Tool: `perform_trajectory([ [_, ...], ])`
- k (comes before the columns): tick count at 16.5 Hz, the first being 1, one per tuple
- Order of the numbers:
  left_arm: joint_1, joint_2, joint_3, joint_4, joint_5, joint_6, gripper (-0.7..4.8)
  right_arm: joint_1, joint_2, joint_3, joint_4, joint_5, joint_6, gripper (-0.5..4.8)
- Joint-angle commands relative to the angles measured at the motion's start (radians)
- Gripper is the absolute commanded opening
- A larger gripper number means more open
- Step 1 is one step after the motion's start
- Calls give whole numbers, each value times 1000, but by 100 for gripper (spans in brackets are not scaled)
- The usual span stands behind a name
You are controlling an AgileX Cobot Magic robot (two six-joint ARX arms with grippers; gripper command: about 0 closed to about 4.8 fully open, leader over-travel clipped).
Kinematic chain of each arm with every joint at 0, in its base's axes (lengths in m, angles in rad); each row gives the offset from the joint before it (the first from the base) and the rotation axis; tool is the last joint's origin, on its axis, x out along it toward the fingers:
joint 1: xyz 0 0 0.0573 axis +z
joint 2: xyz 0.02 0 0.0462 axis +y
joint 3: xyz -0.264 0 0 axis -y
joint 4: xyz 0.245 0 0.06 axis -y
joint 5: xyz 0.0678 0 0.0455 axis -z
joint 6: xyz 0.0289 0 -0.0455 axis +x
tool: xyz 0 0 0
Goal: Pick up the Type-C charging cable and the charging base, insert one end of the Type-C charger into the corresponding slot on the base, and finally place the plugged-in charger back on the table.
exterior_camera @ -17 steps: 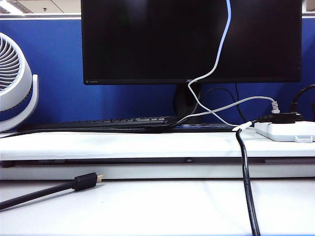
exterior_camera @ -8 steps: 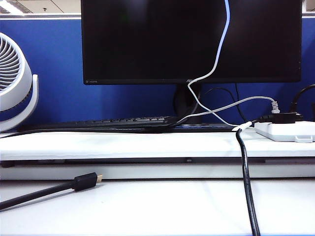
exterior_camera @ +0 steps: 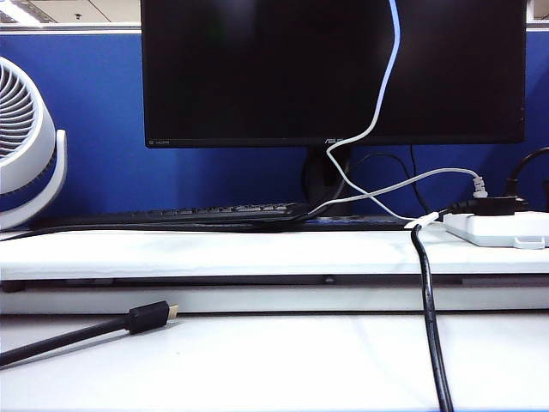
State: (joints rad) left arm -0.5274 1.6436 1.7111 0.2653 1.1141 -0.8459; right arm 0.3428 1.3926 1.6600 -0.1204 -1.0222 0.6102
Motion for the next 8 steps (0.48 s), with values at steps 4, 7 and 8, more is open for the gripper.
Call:
perform_trajectory([
  [4,3,-6,20,-96,-134,216,26,20,56,-11,-92,-93,-72,126],
  [7,3,0,20,-126,-134,256,26,20,85,-11,-93,-86,-87,126],
  [8,3,0,20,-130,-134,265,26,20,85,-11,-93,-86,-87,126],
])
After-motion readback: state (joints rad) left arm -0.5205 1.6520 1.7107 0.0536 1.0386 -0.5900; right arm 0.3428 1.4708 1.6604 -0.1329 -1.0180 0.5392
